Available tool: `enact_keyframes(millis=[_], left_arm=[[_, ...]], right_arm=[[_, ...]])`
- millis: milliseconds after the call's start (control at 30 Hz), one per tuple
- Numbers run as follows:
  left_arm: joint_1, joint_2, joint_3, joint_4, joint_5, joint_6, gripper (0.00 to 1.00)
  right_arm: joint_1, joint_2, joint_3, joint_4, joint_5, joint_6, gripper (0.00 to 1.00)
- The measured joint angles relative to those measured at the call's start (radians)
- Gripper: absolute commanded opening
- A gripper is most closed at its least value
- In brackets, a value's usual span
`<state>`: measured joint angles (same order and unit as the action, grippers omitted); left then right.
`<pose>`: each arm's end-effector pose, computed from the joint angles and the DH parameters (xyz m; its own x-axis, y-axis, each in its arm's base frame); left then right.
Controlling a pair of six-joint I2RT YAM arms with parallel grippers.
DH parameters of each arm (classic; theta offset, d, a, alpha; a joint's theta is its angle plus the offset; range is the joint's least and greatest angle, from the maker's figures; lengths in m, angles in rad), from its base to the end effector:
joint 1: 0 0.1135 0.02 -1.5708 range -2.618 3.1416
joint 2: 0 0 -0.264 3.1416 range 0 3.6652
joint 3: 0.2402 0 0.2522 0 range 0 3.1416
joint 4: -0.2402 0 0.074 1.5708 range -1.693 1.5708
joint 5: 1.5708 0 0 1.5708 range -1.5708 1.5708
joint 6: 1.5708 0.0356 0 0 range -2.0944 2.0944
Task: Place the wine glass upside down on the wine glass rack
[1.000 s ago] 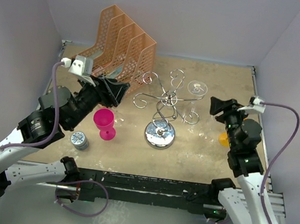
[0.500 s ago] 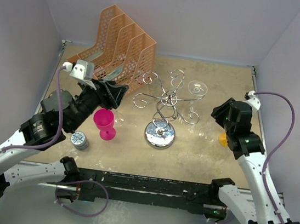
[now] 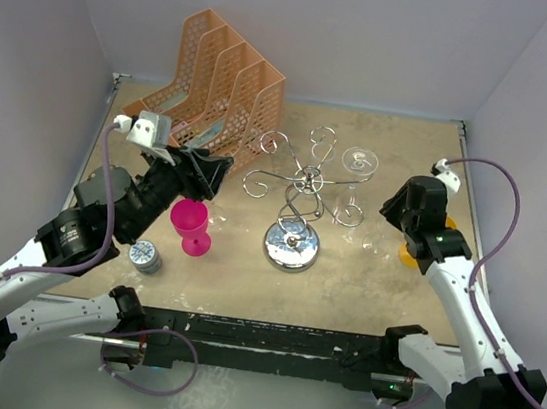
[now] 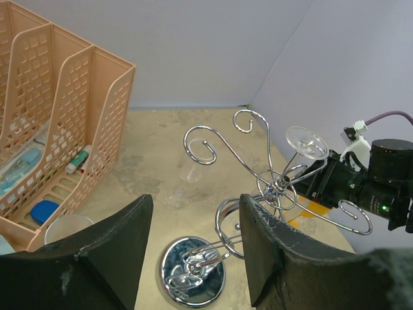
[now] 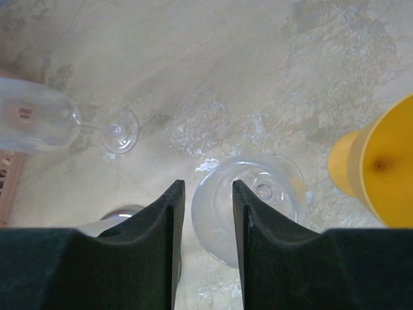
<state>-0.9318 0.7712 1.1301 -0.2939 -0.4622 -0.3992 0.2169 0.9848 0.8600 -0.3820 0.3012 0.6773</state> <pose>0.0990 -0.1066 0.4466 -0.1404 -0.3943 -0.9082 0.4325 0.8007 -0.4145 0.2161 0.0368 0.3101 -0.3394 0.5380 -0.7716 0.3343 0.8357 0.4357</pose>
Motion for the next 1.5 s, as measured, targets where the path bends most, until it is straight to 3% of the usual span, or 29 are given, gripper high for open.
enact_keyframes(millis=[167, 267, 600, 867, 1167, 1500], left_arm=[[0.000, 0.001, 0.000, 0.000, 0.000, 0.000, 0.54], [0.000, 0.004, 0.000, 0.000, -0.001, 0.001, 0.54], [0.000, 0.023, 0.012, -0.009, 0.002, 0.000, 0.54], [0.000, 0.049, 0.041, -0.007, 0.036, -0.009, 0.54], [0.000, 0.124, 0.053, 0.082, 0.372, -0.010, 0.54], [0.000, 0.172, 0.053, 0.224, 0.490, -0.082, 0.54]], right_arm=[[0.000, 0.063, 0.000, 0.018, 0.005, -0.041, 0.20], [0.000, 0.083, 0.008, 0.030, 0.007, -0.061, 0.00], [0.000, 0.095, 0.104, 0.010, 0.050, -0.157, 0.00], [0.000, -0.013, 0.152, 0.061, 0.047, -0.200, 0.00], [0.000, -0.246, 0.116, 0.270, -0.013, -0.218, 0.00], [0.000, -0.407, 0.051, 0.507, -0.144, -0.198, 0.00]])
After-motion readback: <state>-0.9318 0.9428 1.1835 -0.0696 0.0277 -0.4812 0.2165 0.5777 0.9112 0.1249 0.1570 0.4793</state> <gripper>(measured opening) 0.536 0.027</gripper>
